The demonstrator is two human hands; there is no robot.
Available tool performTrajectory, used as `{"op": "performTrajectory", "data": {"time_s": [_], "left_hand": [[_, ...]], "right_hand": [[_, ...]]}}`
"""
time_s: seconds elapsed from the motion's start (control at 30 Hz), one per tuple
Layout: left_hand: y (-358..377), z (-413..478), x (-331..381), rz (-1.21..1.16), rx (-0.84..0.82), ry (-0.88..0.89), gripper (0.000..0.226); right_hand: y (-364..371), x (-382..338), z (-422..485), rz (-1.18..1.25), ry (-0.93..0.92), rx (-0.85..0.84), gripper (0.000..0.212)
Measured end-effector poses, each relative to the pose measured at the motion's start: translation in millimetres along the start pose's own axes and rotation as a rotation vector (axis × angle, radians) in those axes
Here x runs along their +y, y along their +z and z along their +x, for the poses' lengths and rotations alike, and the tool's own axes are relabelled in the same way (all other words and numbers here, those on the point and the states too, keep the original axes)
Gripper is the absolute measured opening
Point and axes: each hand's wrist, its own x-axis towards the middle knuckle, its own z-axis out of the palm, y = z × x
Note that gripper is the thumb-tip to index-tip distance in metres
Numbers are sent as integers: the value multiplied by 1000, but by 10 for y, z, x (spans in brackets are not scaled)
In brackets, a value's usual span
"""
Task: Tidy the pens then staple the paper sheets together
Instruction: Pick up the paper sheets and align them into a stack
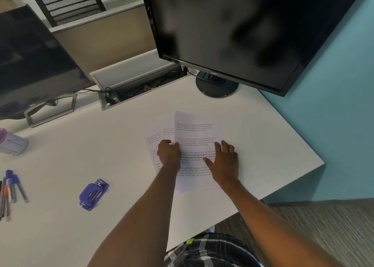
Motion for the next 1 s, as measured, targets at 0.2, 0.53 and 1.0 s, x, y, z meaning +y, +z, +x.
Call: {"op": "performTrajectory", "data": {"time_s": [0.2, 0.53, 1.0], "left_hand": [[-137, 77, -128, 37, -62, 118, 8], [-548, 163, -199, -212, -216, 191, 6], [-936, -59, 219, -275, -563, 432, 28]], "right_hand": [[9, 21, 13, -10, -10, 5, 72], [-332, 180, 318, 1109, 301, -107, 86], [-872, -127, 298, 1372, 91, -167, 24]]}}
